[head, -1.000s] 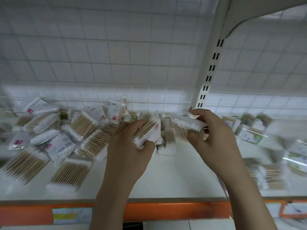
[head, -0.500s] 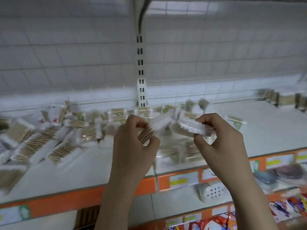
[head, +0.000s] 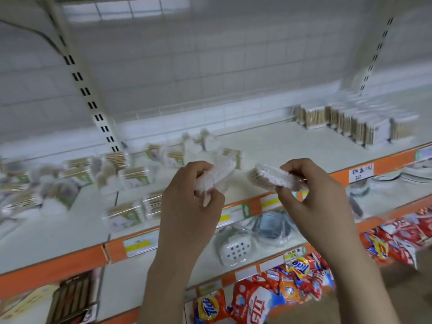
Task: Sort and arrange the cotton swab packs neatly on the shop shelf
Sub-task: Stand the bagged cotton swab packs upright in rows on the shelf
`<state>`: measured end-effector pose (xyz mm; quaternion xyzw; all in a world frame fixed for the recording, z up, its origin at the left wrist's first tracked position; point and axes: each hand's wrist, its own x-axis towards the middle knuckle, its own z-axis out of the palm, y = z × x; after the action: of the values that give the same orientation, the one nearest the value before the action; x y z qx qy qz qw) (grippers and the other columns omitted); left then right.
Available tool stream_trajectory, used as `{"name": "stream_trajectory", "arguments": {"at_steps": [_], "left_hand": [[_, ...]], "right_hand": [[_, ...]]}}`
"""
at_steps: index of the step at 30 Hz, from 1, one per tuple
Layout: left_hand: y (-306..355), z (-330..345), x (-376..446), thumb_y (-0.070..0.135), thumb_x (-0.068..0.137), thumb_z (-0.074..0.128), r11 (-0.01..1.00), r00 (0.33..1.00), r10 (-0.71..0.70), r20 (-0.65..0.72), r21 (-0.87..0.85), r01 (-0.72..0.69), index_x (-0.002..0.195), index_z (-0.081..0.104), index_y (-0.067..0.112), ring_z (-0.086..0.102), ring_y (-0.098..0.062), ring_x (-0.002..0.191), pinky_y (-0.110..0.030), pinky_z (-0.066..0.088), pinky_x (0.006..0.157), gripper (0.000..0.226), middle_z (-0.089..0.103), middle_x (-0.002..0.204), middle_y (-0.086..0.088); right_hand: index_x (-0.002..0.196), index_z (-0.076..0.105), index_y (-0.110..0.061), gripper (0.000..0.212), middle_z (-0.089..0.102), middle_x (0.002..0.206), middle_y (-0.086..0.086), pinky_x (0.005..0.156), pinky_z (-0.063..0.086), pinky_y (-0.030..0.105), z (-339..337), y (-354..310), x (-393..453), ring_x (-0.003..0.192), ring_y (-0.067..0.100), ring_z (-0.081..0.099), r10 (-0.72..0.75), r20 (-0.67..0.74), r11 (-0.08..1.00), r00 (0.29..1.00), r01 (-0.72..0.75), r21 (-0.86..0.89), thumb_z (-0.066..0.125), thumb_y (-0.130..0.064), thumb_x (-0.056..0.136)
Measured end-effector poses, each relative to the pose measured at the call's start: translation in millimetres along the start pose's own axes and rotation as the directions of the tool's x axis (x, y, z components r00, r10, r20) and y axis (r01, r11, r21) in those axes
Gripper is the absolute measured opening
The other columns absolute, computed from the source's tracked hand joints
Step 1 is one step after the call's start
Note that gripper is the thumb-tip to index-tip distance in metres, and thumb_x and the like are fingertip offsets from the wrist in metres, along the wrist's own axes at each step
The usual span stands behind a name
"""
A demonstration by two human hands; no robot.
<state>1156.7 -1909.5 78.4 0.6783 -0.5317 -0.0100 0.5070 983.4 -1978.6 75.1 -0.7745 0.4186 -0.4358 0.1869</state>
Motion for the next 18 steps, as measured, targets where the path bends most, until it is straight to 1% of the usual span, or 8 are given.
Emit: {"name": "stream_trajectory", "arguments": {"at_steps": [3, 6, 8, 9, 11, 13, 15, 18], "left_hand": [[5.4, 11.0, 3.3, 0.01, 0.072, 0.064, 1.0, 1.0, -0.008, -0.02, -0.019, 0.007, 0.092, 0.057, 0.03, 0.056, 0.0, 0.079, -0.012, 0.044, 0.066, 0.03, 0.061, 0.086, 0.019], [4.7, 19.1, 13.7, 0.016, 0.072, 0.063, 1.0, 1.0, -0.009, -0.014, 0.003, 0.009, 0.094, 0.059, 0.029, 0.057, -0.007, 0.082, -0.028, 0.048, 0.077, 0.026, 0.062, 0.086, 0.021], [1.9, 23.8, 23.1, 0.018, 0.073, 0.064, 1.0, 1.0, 0.003, -0.004, -0.004, -0.003, 0.095, 0.058, 0.029, 0.057, -0.009, 0.082, -0.032, 0.048, 0.077, 0.025, 0.061, 0.087, 0.022], [-0.3, 26.9, 28.8, 0.015, 0.075, 0.066, 1.0, 1.0, 0.007, 0.005, -0.01, -0.007, 0.094, 0.058, 0.03, 0.056, -0.007, 0.081, -0.031, 0.048, 0.075, 0.025, 0.061, 0.086, 0.021], [-5.2, 34.4, 41.2, 0.012, 0.077, 0.067, 1.0, 1.0, 0.008, 0.022, -0.014, -0.008, 0.094, 0.057, 0.031, 0.055, -0.005, 0.08, -0.025, 0.047, 0.073, 0.027, 0.06, 0.086, 0.021], [-8.9, 42.4, 52.8, 0.012, 0.079, 0.067, 1.0, 1.0, 0.019, 0.019, -0.019, -0.019, 0.096, 0.059, 0.029, 0.053, -0.003, 0.08, -0.014, 0.042, 0.073, 0.026, 0.059, 0.086, 0.02], [-10.9, 51.0, 64.7, 0.009, 0.078, 0.067, 0.997, 0.997, 0.072, 0.009, 0.0, -0.072, 0.098, 0.061, 0.023, 0.048, 0.001, 0.079, -0.005, 0.036, 0.072, 0.025, 0.057, 0.088, 0.017], [-13.4, 64.3, 80.3, 0.005, 0.078, 0.068, 0.991, 0.991, 0.132, 0.006, -0.007, -0.132, 0.101, 0.062, 0.017, 0.049, 0.001, 0.084, -0.01, 0.041, 0.074, 0.026, 0.055, 0.096, 0.012]], "right_hand": [[0.093, 0.052, -0.024, 0.03, 0.058, 0.086, -0.008, 0.069, 0.035, 0.003, -5.8, 13.7, 2.9, 0.076, 0.003, 0.047, 0.012, -0.009, 1.0, 1.0, -0.012, 0.003, 0.065, -0.002, 0.079], [0.093, 0.052, -0.025, 0.03, 0.057, 0.084, -0.01, 0.069, 0.035, 0.002, -4.4, 23.1, 11.4, 0.077, 0.004, 0.048, 0.032, -0.016, 0.999, 0.999, -0.032, -0.011, 0.066, -0.003, 0.079], [0.095, 0.056, -0.021, 0.026, 0.058, 0.084, -0.008, 0.069, 0.035, 0.001, -1.8, 27.6, 20.1, 0.077, 0.007, 0.05, 0.043, -0.016, 0.998, 0.999, -0.044, -0.035, 0.067, -0.003, 0.079], [0.097, 0.058, -0.018, 0.024, 0.059, 0.085, -0.007, 0.068, 0.035, 0.002, -0.5, 29.5, 25.5, 0.077, 0.01, 0.051, 0.051, -0.008, 0.997, 0.999, -0.052, -0.056, 0.066, -0.004, 0.079], [0.099, 0.06, -0.016, 0.024, 0.06, 0.086, -0.004, 0.064, 0.034, 0.011, 1.5, 32.8, 37.4, 0.076, 0.015, 0.053, 0.054, 0.011, 0.992, 0.999, -0.052, -0.112, 0.066, -0.005, 0.079], [0.101, 0.06, -0.014, 0.025, 0.06, 0.085, -0.003, 0.061, 0.029, 0.021, 2.2, 35.8, 49.0, 0.074, 0.018, 0.052, 0.04, 0.022, 0.986, 0.999, -0.036, -0.164, 0.066, -0.005, 0.079], [0.102, 0.061, -0.013, 0.026, 0.057, 0.084, -0.005, 0.061, 0.026, 0.02, 1.7, 38.7, 59.7, 0.074, 0.017, 0.049, 0.023, 0.012, 0.977, 1.0, -0.02, -0.211, 0.067, -0.005, 0.079], [0.103, 0.061, -0.013, 0.027, 0.055, 0.082, -0.006, 0.06, 0.024, 0.021, -0.1, 46.5, 71.8, 0.075, 0.016, 0.047, 0.018, 0.013, 0.963, 1.0, -0.014, -0.269, 0.066, -0.006, 0.078]]}}
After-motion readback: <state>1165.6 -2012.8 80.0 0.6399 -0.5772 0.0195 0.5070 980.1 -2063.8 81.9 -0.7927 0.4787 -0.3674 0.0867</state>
